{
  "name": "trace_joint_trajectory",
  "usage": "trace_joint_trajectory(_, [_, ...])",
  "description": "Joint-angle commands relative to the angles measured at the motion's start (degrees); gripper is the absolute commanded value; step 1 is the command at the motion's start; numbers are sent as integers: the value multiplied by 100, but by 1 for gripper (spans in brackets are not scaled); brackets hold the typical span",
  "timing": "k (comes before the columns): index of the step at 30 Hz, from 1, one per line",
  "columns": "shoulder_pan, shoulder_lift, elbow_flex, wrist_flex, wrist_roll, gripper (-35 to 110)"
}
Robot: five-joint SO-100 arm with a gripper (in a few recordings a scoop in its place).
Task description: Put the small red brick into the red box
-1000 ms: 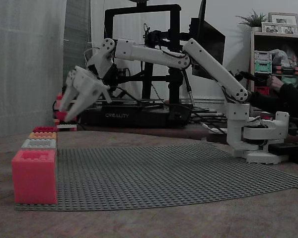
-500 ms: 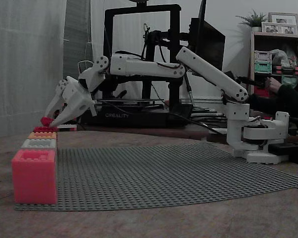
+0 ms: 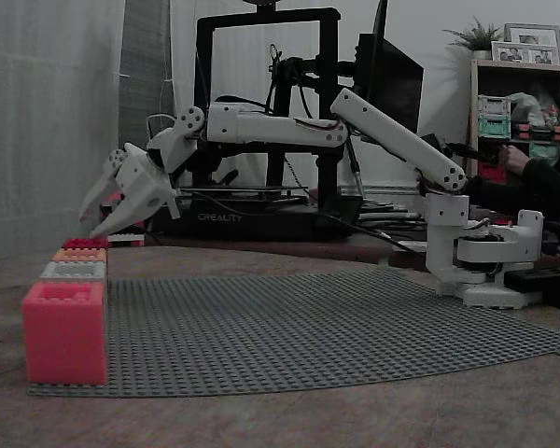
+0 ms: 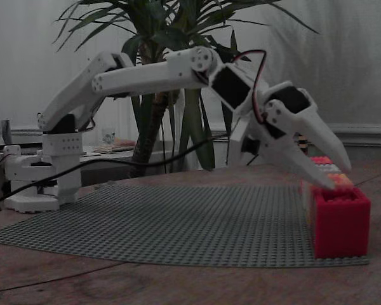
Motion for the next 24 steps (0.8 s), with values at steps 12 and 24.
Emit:
trace_joint_trajectory(12, [-272,3797,3217,-299,62,0])
trace_joint_trajectory(24, [-1617,8077,8930,-800,-1881,0])
